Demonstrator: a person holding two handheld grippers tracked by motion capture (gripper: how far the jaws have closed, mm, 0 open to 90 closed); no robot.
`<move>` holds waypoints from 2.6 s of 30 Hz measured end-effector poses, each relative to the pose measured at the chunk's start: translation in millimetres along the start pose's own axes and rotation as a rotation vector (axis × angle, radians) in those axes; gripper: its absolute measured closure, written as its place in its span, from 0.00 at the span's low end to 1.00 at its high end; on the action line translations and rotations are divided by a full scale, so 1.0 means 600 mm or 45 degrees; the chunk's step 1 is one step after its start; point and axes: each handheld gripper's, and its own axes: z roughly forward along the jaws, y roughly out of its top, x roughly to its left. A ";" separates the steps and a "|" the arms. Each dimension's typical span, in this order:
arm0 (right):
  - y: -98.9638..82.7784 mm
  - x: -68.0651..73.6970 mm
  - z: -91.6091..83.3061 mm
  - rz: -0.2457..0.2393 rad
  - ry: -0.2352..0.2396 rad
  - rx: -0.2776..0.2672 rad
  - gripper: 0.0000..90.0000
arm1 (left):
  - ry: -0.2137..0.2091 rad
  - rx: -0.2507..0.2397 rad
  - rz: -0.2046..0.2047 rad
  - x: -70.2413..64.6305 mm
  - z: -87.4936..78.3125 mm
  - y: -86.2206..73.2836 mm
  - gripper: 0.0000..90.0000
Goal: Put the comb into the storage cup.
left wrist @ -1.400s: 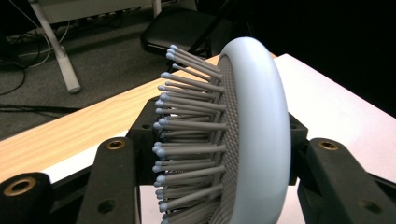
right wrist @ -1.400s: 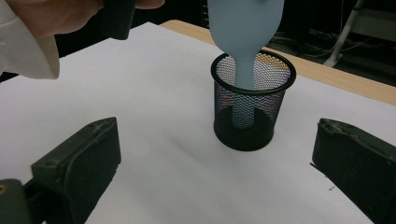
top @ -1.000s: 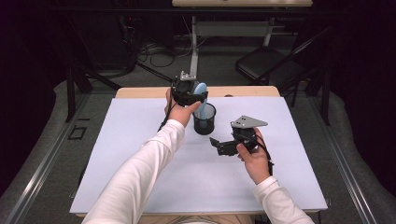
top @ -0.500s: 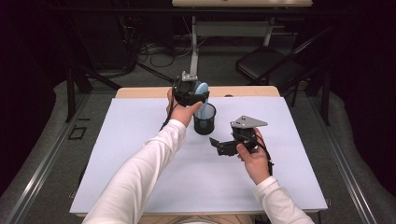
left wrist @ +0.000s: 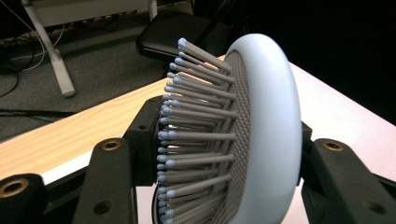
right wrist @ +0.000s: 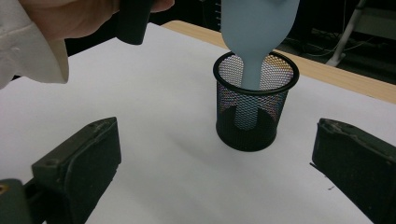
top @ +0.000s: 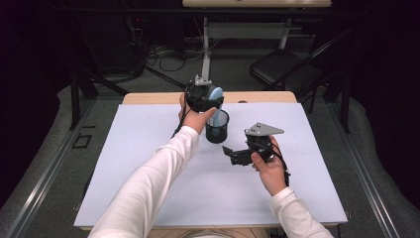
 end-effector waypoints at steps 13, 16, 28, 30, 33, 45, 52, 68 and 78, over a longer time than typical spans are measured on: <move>-0.001 0.001 0.001 -0.007 0.000 0.006 0.01 | 0.024 -0.006 0.018 -0.002 -0.002 0.001 0.49; -0.001 0.001 0.002 -0.006 -0.002 0.008 0.01 | 0.032 -0.011 0.017 -0.002 -0.002 0.001 0.46; -0.002 0.002 0.003 -0.009 -0.001 0.010 0.01 | 0.032 -0.022 -0.028 0.003 -0.001 0.000 0.30; -0.002 0.002 0.003 -0.011 -0.001 0.011 0.01 | 0.029 -0.019 -0.035 0.003 -0.001 -0.001 0.29; -0.003 0.004 0.004 -0.010 0.002 0.015 0.01 | 0.033 -0.006 -0.031 0.003 0.000 -0.002 0.25; -0.003 0.003 0.004 -0.008 0.001 0.016 0.01 | 0.031 -0.007 -0.069 -0.002 0.007 -0.005 0.20; -0.003 0.003 0.003 -0.009 -0.001 0.016 0.01 | 0.029 -0.009 -0.084 -0.002 0.005 -0.004 0.20; -0.004 0.005 0.005 -0.013 -0.004 0.019 0.01 | 0.003 -0.006 -0.115 -0.003 0.004 -0.004 0.13; -0.006 0.007 0.008 -0.018 -0.003 0.022 0.01 | 0.004 0.000 -0.121 -0.002 0.003 -0.005 0.00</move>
